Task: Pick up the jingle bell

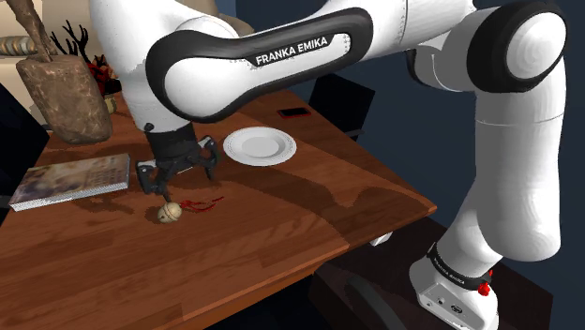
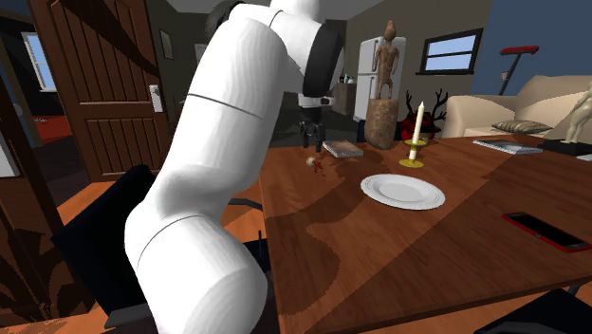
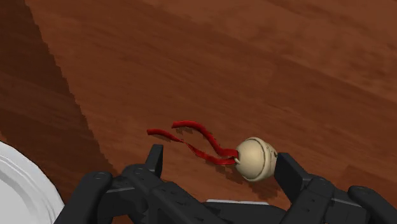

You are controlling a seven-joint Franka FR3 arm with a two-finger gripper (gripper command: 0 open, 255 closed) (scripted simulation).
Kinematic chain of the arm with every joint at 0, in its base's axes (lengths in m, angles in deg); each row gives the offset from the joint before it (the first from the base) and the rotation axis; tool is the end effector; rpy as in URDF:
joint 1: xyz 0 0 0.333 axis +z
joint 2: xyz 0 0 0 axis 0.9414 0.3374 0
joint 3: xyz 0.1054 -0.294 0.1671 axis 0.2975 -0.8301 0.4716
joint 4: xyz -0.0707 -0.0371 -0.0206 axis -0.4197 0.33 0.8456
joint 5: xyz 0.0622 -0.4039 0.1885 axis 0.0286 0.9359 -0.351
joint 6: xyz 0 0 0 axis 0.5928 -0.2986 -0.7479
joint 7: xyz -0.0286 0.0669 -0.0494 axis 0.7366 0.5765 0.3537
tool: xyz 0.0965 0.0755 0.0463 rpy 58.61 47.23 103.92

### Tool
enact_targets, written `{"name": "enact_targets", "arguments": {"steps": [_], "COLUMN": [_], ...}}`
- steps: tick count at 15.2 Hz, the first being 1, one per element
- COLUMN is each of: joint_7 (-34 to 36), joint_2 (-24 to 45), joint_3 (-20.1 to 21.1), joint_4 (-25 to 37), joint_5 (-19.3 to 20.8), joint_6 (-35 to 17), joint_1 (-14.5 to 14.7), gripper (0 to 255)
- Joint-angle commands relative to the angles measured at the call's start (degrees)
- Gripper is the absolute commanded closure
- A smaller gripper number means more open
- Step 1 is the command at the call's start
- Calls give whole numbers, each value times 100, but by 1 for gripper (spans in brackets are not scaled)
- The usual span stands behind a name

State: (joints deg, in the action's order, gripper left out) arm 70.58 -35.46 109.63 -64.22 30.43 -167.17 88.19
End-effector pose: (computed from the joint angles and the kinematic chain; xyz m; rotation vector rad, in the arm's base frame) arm 0.5123 0.5323 0.4362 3.0644 0.0172 0.0142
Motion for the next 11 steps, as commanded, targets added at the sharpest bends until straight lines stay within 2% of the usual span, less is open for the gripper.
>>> {"name": "enact_targets", "arguments": {"steps": [1,2,3,11], "joint_7": [198,264,279,371], "joint_2": [591,878,970,1072], "joint_3": [-101,-160,-186,-235], "joint_4": [749,1147,1280,841], "joint_5": [241,335,360,435], "joint_6": [252,387,432,-78], "joint_1": [371,564,631,573], "gripper": [0,0,0,0]}}
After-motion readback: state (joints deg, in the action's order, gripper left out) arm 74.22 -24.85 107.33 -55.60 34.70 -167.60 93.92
